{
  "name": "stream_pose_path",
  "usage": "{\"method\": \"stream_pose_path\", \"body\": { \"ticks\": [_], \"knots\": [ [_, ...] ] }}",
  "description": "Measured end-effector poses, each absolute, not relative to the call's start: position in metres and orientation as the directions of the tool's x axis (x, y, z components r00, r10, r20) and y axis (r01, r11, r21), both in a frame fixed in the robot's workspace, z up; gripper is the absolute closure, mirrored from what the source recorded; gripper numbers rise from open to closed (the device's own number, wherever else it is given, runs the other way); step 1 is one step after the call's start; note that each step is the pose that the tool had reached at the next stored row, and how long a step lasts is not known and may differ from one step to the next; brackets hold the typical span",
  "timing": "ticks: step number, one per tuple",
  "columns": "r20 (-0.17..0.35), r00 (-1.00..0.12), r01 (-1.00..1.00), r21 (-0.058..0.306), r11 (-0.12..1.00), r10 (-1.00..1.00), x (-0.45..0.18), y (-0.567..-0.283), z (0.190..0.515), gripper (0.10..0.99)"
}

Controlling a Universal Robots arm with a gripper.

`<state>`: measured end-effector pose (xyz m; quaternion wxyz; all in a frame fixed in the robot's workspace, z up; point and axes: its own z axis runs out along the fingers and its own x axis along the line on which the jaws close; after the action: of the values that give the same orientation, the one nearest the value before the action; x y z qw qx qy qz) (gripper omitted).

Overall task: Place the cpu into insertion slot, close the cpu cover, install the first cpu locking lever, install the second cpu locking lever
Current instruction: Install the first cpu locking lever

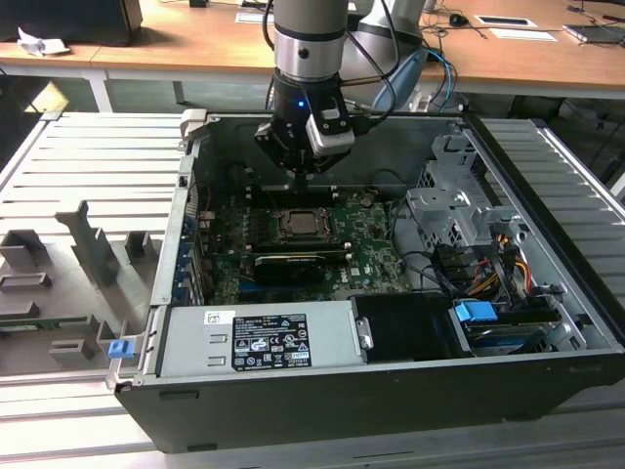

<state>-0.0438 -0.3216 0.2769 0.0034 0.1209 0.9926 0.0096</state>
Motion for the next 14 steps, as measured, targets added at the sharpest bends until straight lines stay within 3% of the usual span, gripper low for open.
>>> {"method": "stream_pose_path", "body": {
  "ticks": [14],
  "knots": [
    [-0.007, -0.995, 0.095, 0.021, 0.995, 0.095, -0.0493, -0.3215, 0.2756, 0.98]
  ]
}}
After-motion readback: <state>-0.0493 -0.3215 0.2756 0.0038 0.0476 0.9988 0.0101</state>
